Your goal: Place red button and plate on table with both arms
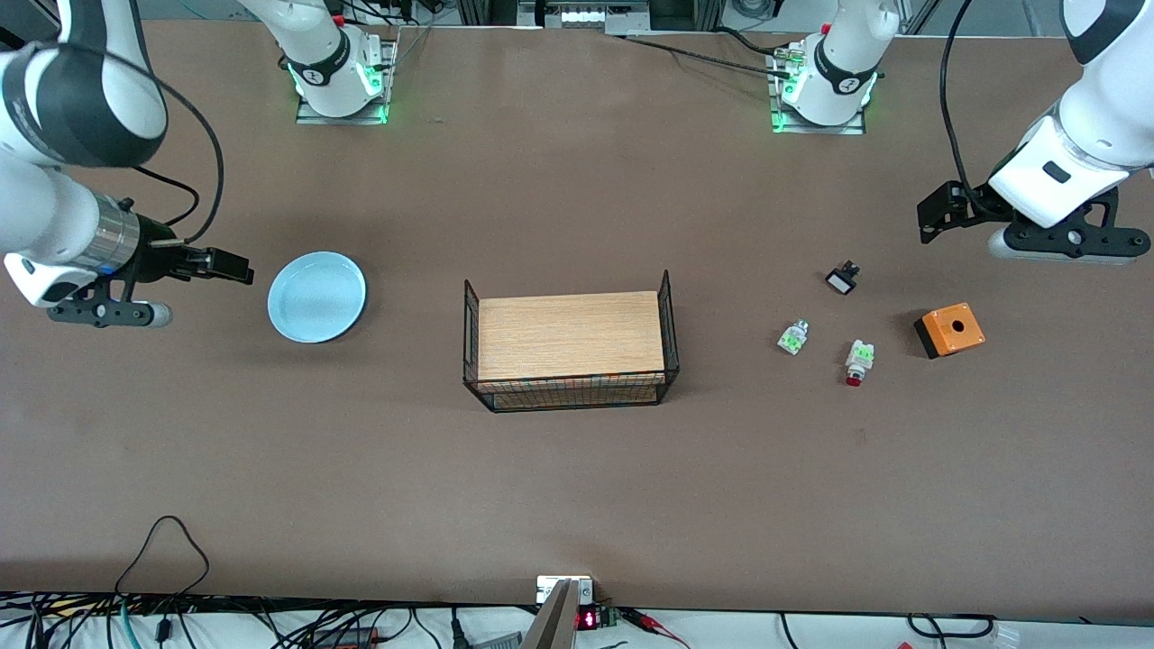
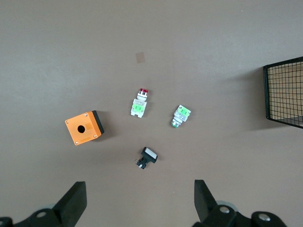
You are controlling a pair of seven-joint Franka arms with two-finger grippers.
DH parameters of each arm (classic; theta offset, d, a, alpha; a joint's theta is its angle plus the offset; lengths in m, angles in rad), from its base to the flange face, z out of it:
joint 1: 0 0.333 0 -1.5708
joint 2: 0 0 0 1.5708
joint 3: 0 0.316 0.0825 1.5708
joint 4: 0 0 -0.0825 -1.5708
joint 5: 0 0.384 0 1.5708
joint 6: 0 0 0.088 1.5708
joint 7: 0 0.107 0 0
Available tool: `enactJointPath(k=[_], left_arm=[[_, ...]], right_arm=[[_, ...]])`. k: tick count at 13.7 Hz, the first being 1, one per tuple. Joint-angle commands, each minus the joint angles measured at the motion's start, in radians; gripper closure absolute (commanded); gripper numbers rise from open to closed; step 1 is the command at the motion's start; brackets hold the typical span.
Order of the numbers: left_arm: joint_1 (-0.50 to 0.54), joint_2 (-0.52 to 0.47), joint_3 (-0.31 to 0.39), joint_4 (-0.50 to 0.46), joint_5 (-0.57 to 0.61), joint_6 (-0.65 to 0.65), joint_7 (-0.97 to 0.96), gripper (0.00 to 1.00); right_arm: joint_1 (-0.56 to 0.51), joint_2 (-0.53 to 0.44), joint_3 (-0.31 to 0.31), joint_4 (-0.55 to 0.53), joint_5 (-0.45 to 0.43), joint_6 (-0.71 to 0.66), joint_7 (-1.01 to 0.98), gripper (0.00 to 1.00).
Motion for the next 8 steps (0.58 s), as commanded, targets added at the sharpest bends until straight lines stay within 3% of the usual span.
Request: enactJointPath(k=[1,4,8], left_arm=[[0.006,0.012,0.005,0.03,-0.011,-0.025,0.026,0.0],[0.007,0.01,0.004,0.03,-0.011,-0.027,0.025,0.0],[0.007,0.01,-0.002,0.03,-0.011,-0.053,0.024,0.0]], right_arm=[[0.035,0.034,-0.007,0.166,-0.011,-0.112,0.091,0.0],[0.003,0.022,-0.04,0.21,-0.042,-0.165,0.068,0.0],[-0.011,0.01,-0.129,0.176,-0.08,-0.168,-0.179,0.0]])
